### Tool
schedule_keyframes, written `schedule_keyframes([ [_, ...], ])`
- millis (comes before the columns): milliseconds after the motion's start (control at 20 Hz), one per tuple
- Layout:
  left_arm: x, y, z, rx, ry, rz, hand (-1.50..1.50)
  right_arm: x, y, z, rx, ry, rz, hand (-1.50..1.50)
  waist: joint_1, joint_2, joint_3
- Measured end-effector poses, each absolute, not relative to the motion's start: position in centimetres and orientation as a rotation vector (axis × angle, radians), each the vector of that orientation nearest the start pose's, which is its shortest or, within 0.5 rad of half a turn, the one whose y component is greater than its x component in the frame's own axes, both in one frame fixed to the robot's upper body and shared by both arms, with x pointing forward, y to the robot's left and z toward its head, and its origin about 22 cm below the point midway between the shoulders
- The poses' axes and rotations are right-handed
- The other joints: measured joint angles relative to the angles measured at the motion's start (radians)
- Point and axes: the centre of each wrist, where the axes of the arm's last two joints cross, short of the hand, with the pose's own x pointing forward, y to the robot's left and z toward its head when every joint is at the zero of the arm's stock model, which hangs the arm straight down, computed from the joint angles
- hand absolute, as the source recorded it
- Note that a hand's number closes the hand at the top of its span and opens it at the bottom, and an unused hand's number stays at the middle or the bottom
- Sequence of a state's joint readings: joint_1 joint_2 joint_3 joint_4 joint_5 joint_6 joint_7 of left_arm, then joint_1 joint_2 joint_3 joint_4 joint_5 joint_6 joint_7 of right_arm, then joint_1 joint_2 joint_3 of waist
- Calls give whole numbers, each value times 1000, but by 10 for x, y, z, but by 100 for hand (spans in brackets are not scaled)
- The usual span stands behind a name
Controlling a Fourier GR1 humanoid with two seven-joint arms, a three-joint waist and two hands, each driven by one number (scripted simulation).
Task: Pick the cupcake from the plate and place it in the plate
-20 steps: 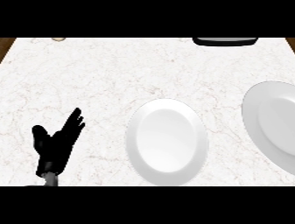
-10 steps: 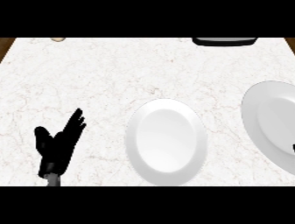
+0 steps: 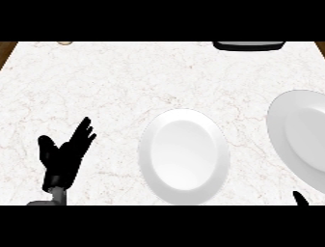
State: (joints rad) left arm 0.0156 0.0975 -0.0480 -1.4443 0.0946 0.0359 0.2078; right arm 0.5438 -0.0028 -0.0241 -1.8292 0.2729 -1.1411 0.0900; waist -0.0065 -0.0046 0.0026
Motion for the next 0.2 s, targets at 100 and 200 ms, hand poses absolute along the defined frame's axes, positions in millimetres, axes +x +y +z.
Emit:
schedule_keyframes([
  [100, 235, 243, -29, 11, -1219, -1, 0, 96, -264, -24, -1316, -1139, -728, -150, 1, 1, -1],
  [200, 234, 244, -28, 10, -1219, -1, 0, 94, -252, -29, -1309, -1129, -717, -150, 2, 1, -1],
])
